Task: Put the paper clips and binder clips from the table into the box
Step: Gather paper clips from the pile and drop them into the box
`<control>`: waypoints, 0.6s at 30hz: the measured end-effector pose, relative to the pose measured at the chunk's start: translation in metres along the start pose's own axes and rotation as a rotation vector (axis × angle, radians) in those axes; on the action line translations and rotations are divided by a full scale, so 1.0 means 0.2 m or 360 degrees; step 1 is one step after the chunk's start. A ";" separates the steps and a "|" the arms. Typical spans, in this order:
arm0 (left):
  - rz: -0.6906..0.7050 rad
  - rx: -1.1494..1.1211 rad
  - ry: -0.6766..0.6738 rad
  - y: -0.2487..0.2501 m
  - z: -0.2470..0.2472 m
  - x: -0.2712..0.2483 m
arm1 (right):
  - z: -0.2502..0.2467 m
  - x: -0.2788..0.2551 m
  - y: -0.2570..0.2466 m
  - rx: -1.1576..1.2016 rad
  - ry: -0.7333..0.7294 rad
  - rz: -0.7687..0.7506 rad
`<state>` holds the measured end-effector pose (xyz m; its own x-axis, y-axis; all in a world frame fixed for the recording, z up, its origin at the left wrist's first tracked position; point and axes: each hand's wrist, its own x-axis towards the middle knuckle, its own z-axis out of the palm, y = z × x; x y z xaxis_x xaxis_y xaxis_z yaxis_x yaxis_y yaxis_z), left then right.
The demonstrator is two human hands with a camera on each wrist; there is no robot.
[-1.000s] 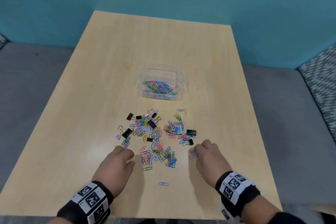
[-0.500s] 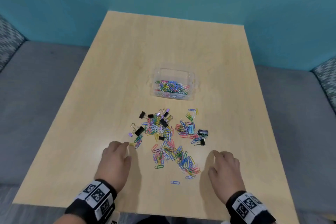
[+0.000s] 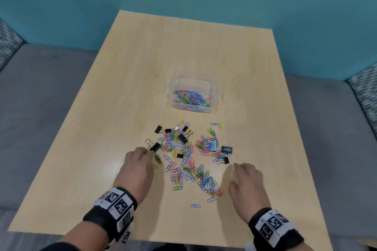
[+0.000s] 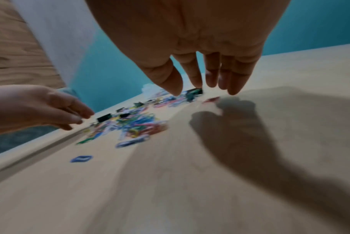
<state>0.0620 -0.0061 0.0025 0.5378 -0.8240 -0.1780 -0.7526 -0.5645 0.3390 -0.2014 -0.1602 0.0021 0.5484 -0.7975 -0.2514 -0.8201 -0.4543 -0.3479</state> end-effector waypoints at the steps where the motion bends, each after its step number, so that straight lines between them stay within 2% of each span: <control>1: 0.0062 0.0029 -0.0025 0.01 0.00 0.00 | 0.00 0.01 0.02 -0.0053 -0.0011 0.0064; 4: 0.0145 0.0058 -0.0106 0.07 0.02 0.00 | 0.02 0.00 -0.01 -0.0148 -0.0073 0.0012; 8: 0.0316 0.0035 -0.0149 0.15 0.07 -0.01 | 0.09 -0.05 -0.15 -0.0108 -0.0183 -0.0342; 10: 0.0277 -0.0101 -0.0160 0.14 0.07 -0.03 | 0.08 -0.07 -0.16 -0.0049 -0.0224 -0.0467; 12: 0.0159 -0.0183 -0.0142 0.13 0.07 -0.09 | 0.06 -0.10 -0.11 0.0031 -0.0225 -0.0411; 14: 0.0045 -0.0212 -0.0217 0.13 0.07 -0.16 | 0.04 -0.14 -0.04 0.0024 -0.0274 -0.0241; 16: 0.0046 -0.0115 -0.0308 0.15 0.09 -0.22 | 0.04 -0.18 0.01 -0.0071 -0.0405 -0.0115; 18: 0.0094 0.0045 -0.0361 0.20 0.13 -0.22 | 0.06 -0.18 -0.01 -0.0085 -0.0447 -0.0107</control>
<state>-0.0020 0.0060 0.0006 0.3960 -0.8435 -0.3629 -0.7922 -0.5137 0.3295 -0.2178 -0.1261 0.0013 0.6195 -0.6272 -0.4720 -0.7837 -0.5289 -0.3259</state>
